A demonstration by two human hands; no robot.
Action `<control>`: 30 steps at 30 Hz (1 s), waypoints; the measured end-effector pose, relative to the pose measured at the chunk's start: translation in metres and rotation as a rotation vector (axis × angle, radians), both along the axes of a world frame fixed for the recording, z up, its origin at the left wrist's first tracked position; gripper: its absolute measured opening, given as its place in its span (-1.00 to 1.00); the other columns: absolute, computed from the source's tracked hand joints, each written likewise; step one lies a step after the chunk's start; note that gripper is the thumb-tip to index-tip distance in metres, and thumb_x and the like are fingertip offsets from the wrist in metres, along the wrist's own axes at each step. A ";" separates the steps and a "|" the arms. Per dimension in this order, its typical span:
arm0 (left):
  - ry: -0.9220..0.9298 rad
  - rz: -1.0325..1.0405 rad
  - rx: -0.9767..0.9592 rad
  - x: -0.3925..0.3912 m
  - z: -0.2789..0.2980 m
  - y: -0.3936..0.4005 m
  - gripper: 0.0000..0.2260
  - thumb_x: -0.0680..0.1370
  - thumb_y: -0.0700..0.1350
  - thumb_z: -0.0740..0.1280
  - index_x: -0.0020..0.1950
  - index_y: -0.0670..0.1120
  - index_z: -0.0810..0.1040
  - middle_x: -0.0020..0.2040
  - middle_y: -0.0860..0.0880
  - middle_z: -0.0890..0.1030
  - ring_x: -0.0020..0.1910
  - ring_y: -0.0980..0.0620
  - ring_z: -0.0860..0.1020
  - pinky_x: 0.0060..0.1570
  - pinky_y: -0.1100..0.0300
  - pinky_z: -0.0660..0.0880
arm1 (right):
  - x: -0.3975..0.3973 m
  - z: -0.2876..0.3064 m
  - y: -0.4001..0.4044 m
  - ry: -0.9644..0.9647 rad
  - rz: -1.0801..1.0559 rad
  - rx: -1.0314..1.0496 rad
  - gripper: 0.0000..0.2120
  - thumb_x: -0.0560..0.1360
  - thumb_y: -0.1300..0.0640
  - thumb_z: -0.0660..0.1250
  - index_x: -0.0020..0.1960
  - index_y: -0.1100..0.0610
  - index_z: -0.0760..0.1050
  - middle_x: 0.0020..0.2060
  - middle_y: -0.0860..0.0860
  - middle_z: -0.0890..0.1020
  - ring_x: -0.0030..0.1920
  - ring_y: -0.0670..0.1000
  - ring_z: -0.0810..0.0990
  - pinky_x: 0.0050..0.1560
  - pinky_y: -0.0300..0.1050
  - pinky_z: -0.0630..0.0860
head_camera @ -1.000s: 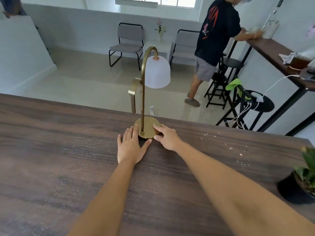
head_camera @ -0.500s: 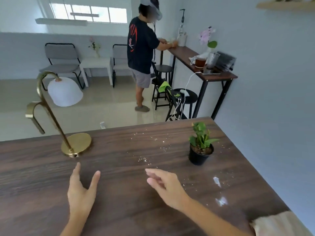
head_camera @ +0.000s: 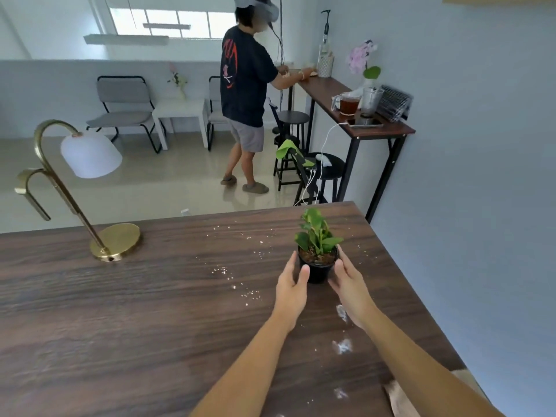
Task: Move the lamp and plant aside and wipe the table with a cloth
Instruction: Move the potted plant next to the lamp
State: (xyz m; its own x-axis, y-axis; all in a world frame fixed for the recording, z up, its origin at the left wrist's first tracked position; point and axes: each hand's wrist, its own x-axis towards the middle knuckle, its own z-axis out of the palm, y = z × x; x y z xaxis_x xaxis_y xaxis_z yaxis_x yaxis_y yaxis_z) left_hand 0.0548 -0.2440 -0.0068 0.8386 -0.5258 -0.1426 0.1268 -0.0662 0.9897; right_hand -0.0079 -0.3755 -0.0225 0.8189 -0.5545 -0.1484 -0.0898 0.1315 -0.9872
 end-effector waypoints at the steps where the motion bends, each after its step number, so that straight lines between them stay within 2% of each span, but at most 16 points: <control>1: -0.021 -0.011 -0.011 0.000 0.000 -0.001 -0.51 0.61 -0.04 0.23 0.52 0.03 0.19 0.45 0.11 0.34 0.41 0.20 0.30 0.37 0.26 0.24 | 0.002 0.000 0.002 -0.013 0.019 0.006 -0.56 0.67 0.02 0.08 0.54 -0.16 0.19 0.47 -0.09 0.38 0.46 -0.06 0.33 0.49 0.10 0.27; 5: -0.049 0.070 -0.059 0.004 0.007 0.019 -0.53 0.62 -0.10 0.21 0.52 0.04 0.21 0.37 0.19 0.40 0.21 0.46 0.37 0.36 0.27 0.27 | 0.015 0.007 0.024 -0.032 0.054 0.018 -0.58 0.68 0.03 0.08 0.52 -0.19 0.21 0.44 -0.10 0.42 0.45 -0.05 0.35 0.46 0.11 0.30; 8: -0.038 0.164 -0.079 0.017 0.017 0.054 -0.53 0.62 -0.12 0.21 0.51 0.04 0.21 0.37 0.17 0.40 0.16 0.51 0.37 0.30 0.35 0.28 | 0.037 0.017 0.058 -0.047 0.123 0.019 -0.56 0.68 0.06 0.07 0.54 -0.16 0.18 0.45 -0.08 0.41 0.45 -0.03 0.36 0.46 0.09 0.31; 12: -0.063 0.288 -0.089 0.042 0.033 0.124 -0.55 0.62 -0.11 0.20 0.50 0.07 0.21 0.31 0.21 0.43 0.15 0.48 0.40 0.12 0.54 0.34 | 0.080 0.037 0.126 -0.079 0.256 0.062 -0.55 0.68 0.12 0.07 0.55 -0.10 0.16 0.44 -0.06 0.40 0.43 -0.03 0.38 0.46 0.06 0.32; 14: -0.076 0.359 -0.084 0.056 0.038 0.166 -0.54 0.62 -0.09 0.19 0.52 0.07 0.20 0.36 0.18 0.41 0.24 0.37 0.39 0.19 0.48 0.31 | 0.103 0.045 0.169 -0.077 0.326 0.085 -0.54 0.68 0.12 0.08 0.56 -0.09 0.15 0.45 -0.06 0.39 0.44 -0.03 0.35 0.47 0.06 0.31; 16: -0.081 0.425 -0.079 0.070 0.039 0.209 -0.53 0.63 -0.10 0.18 0.52 0.06 0.19 0.39 0.16 0.39 0.33 0.27 0.35 0.30 0.32 0.27 | 0.125 0.048 0.212 -0.064 0.389 0.083 -0.53 0.68 0.12 0.09 0.56 -0.07 0.15 0.46 -0.07 0.37 0.44 -0.04 0.33 0.47 0.06 0.30; 19: -0.078 0.510 -0.067 0.088 0.035 0.266 -0.54 0.63 -0.12 0.17 0.52 0.06 0.19 0.40 0.13 0.39 0.38 0.19 0.33 0.39 0.18 0.26 | 0.154 0.043 0.270 -0.044 0.464 0.070 -0.54 0.68 0.12 0.09 0.56 -0.08 0.16 0.47 -0.06 0.36 0.46 -0.03 0.31 0.47 0.10 0.30; 25: -0.055 0.592 -0.011 0.118 0.021 0.333 -0.56 0.64 -0.14 0.14 0.52 0.03 0.18 0.34 0.20 0.34 0.35 0.23 0.28 0.33 0.26 0.23 | 0.197 0.026 0.341 0.032 0.493 0.018 -0.54 0.67 0.16 0.10 0.54 -0.06 0.19 0.48 -0.04 0.35 0.47 -0.01 0.30 0.43 0.01 0.33; 30: -0.044 0.580 0.041 0.129 0.012 0.344 -0.56 0.65 -0.15 0.13 0.53 0.02 0.16 0.37 0.13 0.35 0.33 0.22 0.28 0.35 0.24 0.22 | 0.210 0.011 0.347 0.131 0.487 -0.057 -0.52 0.66 0.13 0.15 0.54 -0.10 0.18 0.51 -0.03 0.31 0.49 0.02 0.29 0.46 0.15 0.31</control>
